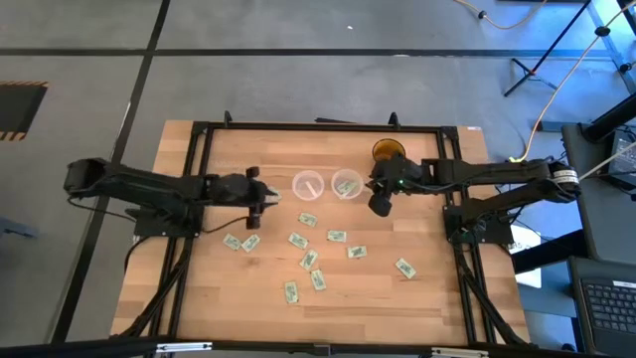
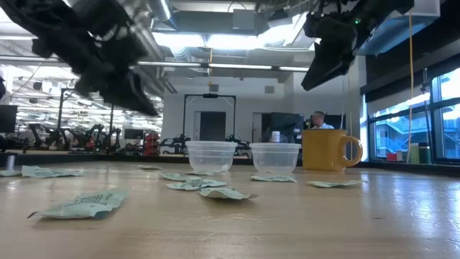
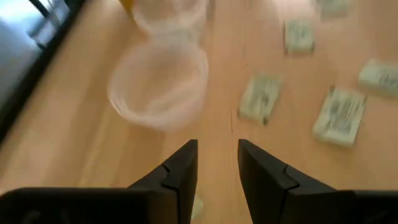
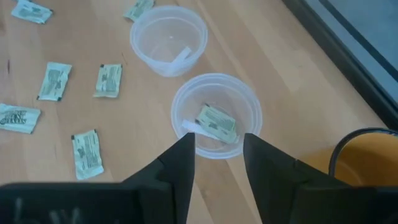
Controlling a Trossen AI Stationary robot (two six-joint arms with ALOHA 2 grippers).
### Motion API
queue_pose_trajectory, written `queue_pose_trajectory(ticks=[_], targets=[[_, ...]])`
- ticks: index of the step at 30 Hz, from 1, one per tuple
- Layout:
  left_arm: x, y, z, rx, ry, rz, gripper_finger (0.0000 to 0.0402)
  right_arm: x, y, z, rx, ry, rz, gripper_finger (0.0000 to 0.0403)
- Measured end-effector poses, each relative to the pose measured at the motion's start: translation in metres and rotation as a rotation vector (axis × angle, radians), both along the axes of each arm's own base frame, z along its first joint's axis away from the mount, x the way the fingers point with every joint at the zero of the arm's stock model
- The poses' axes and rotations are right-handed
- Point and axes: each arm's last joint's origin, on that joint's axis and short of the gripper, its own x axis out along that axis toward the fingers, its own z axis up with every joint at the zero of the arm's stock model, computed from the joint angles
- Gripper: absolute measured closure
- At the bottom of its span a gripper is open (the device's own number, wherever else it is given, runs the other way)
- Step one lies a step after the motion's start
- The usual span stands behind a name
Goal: Pick and place Stevia / Truvia into bins
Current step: Put the stevia packet into the left transparent container
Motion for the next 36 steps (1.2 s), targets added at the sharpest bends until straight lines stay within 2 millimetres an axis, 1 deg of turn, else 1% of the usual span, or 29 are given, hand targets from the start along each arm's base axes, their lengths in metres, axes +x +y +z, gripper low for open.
queue_pose_trajectory(ticks=[4, 7, 9, 14, 20, 27, 31, 36], targets=[[0.008, 0.002, -0.020, -0.058, 0.086, 0.065, 0.0304, 0.000, 0.000, -0.003, 0.001, 0.003, 0.000, 0.0264], [0.011, 0.004, -0.029, -0.066, 0.119, 0.095, 0.0307, 0.000, 0.000, -0.002, -0.001, -0.004, 0.002, 0.0264], [0.012, 0.006, -0.033, -0.041, 0.137, 0.129, 0.0306, 0.001, 0.000, -0.002, -0.002, -0.012, 0.002, 0.0264], [0.016, 0.012, -0.041, 0.005, 0.156, 0.181, 0.0300, 0.001, 0.000, -0.002, -0.003, -0.013, 0.003, 0.0264], [0.017, 0.018, -0.051, -0.011, 0.193, 0.205, 0.0302, 0.001, 0.000, -0.002, -0.004, -0.012, 0.004, 0.0264], [0.020, 0.021, -0.060, -0.049, 0.215, 0.190, 0.0304, 0.001, 0.000, -0.002, -0.004, -0.011, 0.004, 0.0264], [0.022, 0.023, -0.064, -0.069, 0.218, 0.215, 0.0304, 0.001, 0.000, -0.002, -0.006, -0.010, 0.007, 0.0264], [0.022, 0.024, -0.067, -0.077, 0.228, 0.223, 0.0320, 0.001, 0.000, -0.002, -0.004, -0.011, 0.005, 0.0264]])
